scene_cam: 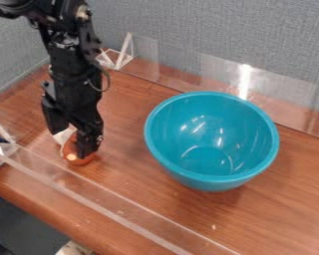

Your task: Remove the mushroom from inside the blue bowl and put it on the table

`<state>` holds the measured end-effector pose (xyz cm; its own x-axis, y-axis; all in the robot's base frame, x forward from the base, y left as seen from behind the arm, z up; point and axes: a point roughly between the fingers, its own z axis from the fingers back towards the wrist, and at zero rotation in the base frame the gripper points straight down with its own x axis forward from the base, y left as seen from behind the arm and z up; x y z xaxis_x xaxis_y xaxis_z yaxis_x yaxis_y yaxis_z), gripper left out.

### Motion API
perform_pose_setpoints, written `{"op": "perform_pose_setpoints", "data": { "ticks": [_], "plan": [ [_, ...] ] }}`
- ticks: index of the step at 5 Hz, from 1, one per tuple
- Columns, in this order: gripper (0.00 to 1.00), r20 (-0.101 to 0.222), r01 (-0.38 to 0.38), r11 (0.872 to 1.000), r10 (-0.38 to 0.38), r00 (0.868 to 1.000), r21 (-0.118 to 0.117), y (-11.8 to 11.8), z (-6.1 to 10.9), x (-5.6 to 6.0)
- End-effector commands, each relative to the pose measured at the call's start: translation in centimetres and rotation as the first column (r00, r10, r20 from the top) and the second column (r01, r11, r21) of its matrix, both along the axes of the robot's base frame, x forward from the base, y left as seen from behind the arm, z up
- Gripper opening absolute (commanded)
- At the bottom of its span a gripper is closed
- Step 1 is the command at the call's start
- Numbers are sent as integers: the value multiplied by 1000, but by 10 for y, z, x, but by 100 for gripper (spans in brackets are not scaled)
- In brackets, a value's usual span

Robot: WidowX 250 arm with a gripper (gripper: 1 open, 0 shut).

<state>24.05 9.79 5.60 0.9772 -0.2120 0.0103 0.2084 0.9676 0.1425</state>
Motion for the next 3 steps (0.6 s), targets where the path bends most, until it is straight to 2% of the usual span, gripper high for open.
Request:
{"op": "perform_pose_setpoints", "data": {
  "ticks": [1,2,3],
  "plan": [
    [100,36,6,1000,-7,999,20,1,6,10],
    [100,34,3,1000,-4,999,23,1,1,11],
    [0,35,4,1000,-5,999,27,0,-2,12]
  ]
}}
